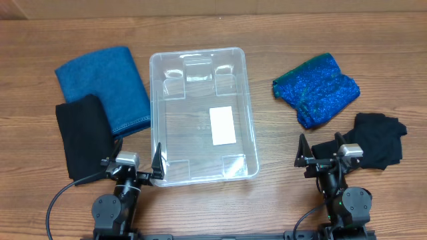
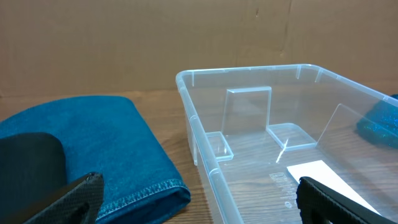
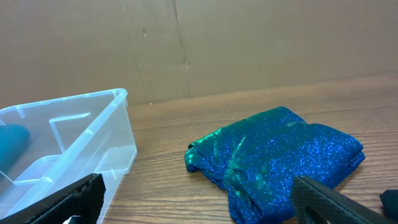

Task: Pack container
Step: 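Raise both grippers from rest toward the table items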

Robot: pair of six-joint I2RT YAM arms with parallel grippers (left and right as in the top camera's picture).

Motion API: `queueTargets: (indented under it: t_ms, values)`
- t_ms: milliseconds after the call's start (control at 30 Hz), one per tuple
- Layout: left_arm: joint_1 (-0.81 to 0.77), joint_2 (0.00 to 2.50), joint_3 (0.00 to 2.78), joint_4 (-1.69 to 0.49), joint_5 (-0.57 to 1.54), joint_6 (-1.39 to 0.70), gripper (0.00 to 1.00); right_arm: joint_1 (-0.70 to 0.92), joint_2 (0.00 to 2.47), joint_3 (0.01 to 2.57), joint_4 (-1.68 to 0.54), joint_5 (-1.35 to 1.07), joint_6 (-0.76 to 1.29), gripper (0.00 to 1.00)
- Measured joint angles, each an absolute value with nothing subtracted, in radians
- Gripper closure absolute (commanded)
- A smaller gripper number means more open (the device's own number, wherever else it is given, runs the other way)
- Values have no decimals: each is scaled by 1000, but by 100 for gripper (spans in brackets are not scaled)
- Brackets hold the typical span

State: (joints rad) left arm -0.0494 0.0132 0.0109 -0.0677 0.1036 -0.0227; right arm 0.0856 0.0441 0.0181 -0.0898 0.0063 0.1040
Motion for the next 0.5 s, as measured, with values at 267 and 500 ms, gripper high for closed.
queueTargets:
  t_ms: [267,500]
  values:
    - [-49,13,11,-71,103,-117,0,86,46,18,-94,-27,198,0]
    - [-49,38,180,-415,71,-185,0,86,189,159,-228,-60,211,0]
